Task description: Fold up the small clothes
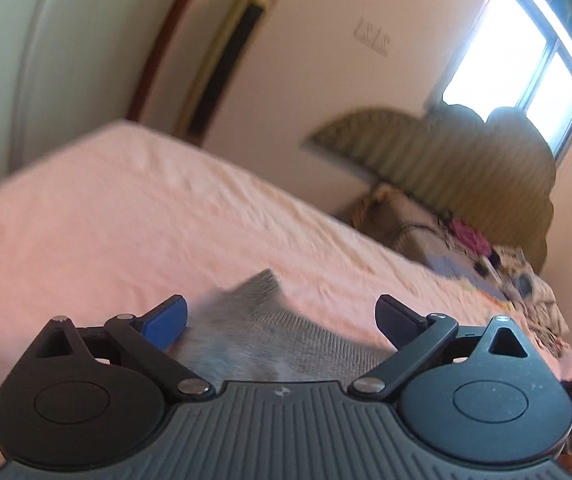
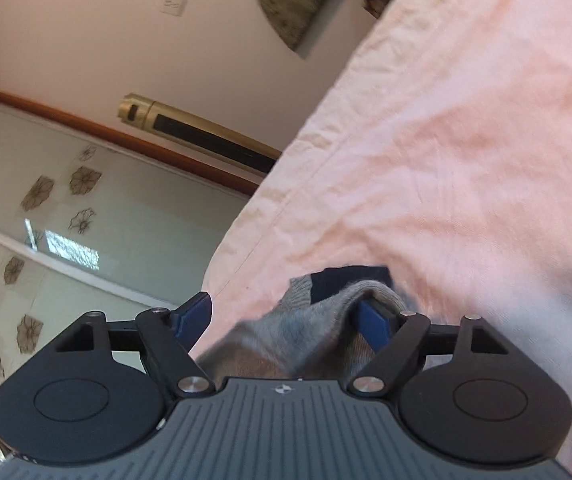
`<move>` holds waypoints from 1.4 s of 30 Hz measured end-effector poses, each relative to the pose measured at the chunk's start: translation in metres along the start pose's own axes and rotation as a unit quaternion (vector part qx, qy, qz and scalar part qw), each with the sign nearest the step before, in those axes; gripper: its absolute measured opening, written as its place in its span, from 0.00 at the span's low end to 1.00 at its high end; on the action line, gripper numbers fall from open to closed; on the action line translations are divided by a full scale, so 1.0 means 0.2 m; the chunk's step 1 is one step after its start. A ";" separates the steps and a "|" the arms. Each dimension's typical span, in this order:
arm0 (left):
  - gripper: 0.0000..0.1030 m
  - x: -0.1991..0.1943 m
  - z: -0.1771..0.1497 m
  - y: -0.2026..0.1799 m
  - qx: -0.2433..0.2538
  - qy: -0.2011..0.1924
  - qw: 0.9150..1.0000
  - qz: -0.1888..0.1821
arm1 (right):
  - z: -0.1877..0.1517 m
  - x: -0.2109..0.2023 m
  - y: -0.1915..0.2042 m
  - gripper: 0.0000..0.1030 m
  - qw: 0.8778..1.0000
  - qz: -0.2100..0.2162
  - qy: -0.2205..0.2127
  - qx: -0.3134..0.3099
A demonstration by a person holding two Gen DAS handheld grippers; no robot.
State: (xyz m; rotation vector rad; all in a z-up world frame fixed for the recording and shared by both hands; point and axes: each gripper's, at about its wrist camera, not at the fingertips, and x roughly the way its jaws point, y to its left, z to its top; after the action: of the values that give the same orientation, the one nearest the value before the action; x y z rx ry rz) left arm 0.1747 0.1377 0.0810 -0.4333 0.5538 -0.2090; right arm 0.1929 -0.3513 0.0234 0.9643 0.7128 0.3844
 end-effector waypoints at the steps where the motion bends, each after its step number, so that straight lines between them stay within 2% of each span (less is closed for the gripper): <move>1: 0.98 -0.07 -0.02 0.02 -0.003 0.006 1.000 0.002 | -0.02 -0.04 0.02 0.77 1.000 -0.009 0.003 -0.020; 5: 0.98 -0.32 -0.22 0.11 -0.046 0.021 0.998 0.032 | -0.18 -0.30 0.08 0.77 0.996 -0.050 0.019 -0.069; 8: 0.98 -0.50 -0.45 0.20 -0.107 0.018 0.993 0.053 | -0.33 -0.51 0.05 0.88 0.996 -0.059 0.029 -0.068; 10: 0.98 -0.60 -0.59 0.25 -0.159 0.023 0.986 0.043 | -0.44 -0.64 0.00 0.88 0.996 -0.059 0.030 -0.054; 12: 0.98 -0.65 -0.70 0.28 -0.211 0.028 0.977 0.024 | -0.56 -0.74 -0.06 0.89 0.998 -0.039 0.039 -0.009; 13: 0.98 -0.66 -0.74 0.27 -0.226 0.022 0.974 0.015 | -0.62 -0.75 -0.08 0.89 0.998 -0.033 0.051 0.009; 14: 0.98 -0.66 -0.76 0.24 -0.224 0.015 0.974 0.013 | -0.67 -0.74 -0.09 0.89 0.997 -0.037 0.060 0.013; 16: 0.98 -0.60 -0.76 0.19 -0.214 0.025 0.976 -0.008 | -0.72 -0.71 -0.03 0.88 0.997 -0.060 0.041 -0.030; 17: 0.98 -0.55 -0.75 0.18 -0.219 0.027 0.975 -0.017 | -0.72 -0.67 0.00 0.93 0.996 -0.067 0.035 -0.037; 18: 0.98 -0.50 -0.74 0.16 -0.216 0.021 0.976 -0.013 | -0.71 -0.64 0.01 1.00 0.997 -0.065 0.023 -0.032; 21: 0.96 -0.39 -0.70 0.10 -0.209 0.003 0.978 0.016 | -0.65 -0.48 0.02 1.00 0.997 -0.076 -0.021 -0.011; 22: 0.82 -0.36 -0.68 0.10 -0.213 0.004 0.977 0.026 | -0.63 -0.42 0.05 1.00 0.996 -0.086 -0.026 -0.015; 23: 0.67 -0.33 -0.67 0.09 -0.217 0.014 0.975 0.032 | -0.61 -0.36 0.06 0.96 0.996 -0.086 -0.019 -0.023; 24: 0.22 -0.29 -0.66 0.10 -0.221 0.036 0.974 0.036 | -0.59 -0.31 0.06 0.80 0.996 -0.083 -0.008 -0.020; 25: 0.06 -0.25 -0.67 0.11 -0.228 0.064 0.971 0.044 | -0.58 -0.28 0.05 0.66 0.996 -0.084 0.000 -0.012; 26: 0.06 -0.23 -0.67 0.12 -0.230 0.070 0.970 0.044 | -0.57 -0.23 0.02 0.19 0.996 -0.081 0.021 -0.001; 27: 0.06 -0.24 -0.66 0.12 -0.222 0.067 0.972 0.045 | -0.56 -0.22 0.00 0.15 0.997 -0.068 0.032 0.013; 30: 0.05 -0.28 -0.63 0.07 -0.198 0.068 0.977 0.046 | -0.55 -0.24 0.00 0.15 0.998 -0.056 0.030 -0.004; 33: 0.05 -0.39 -0.59 0.03 -0.195 0.063 0.979 0.012 | -0.51 -0.32 0.07 0.14 0.999 -0.032 0.027 -0.022; 35: 0.04 -0.49 -0.59 0.01 -0.201 0.065 0.977 -0.019 | -0.49 -0.40 0.11 0.14 0.999 -0.020 0.031 -0.040; 39: 0.04 -0.71 -0.67 -0.03 -0.186 0.084 0.977 -0.065 | -0.51 -0.59 0.16 0.14 0.996 -0.014 0.054 -0.065; 42: 0.05 -0.85 -0.82 -0.02 -0.159 0.119 0.978 -0.062 | -0.60 -0.77 0.15 0.14 0.993 -0.028 0.081 -0.083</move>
State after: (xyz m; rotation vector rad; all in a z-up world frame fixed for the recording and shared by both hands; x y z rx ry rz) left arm -0.0580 0.1295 0.0358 -0.7609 0.8007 -0.2968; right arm -0.0003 -0.3542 0.0624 0.7598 0.8399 0.4697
